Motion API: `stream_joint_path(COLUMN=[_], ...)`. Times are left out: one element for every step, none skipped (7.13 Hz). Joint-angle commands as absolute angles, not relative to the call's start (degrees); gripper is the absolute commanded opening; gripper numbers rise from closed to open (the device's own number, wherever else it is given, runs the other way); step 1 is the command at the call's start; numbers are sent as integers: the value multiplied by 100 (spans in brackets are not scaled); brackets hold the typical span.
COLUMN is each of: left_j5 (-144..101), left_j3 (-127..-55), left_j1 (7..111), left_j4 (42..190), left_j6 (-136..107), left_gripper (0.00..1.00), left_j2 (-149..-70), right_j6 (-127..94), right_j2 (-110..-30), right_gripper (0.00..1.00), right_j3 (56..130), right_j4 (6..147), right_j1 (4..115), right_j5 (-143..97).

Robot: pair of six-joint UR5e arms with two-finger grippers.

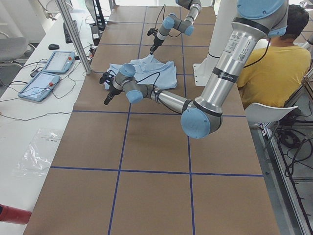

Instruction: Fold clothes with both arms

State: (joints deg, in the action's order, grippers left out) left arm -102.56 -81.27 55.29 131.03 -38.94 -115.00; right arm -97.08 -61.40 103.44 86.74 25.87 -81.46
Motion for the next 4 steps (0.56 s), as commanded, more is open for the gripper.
stream_joint_path(left_j5=[-10266,-10266,-10266,-10266], left_j3=[-8139,-8139,-8147,-8147], left_j1=[5520,5502,5502,5502], left_j4=[13096,13096,13096,13096], left_j6=[-3893,-3894,-3894,-3894], left_gripper=[100,100,100,100], left_j2=[-11505,-11505,-11505,-11505], right_j6=[-8357,-7802,-7674,-7394], right_j2=[-6056,-5908,-5593,-5503], right_gripper=[100,100,100,95], right_j3=[10441,10441,10328,10327], right_j4=[8658,8692,8849,9164], right_j1=[2741,2742,2516,2305], right_j5=[-8653,-8857,-8825,-8885])
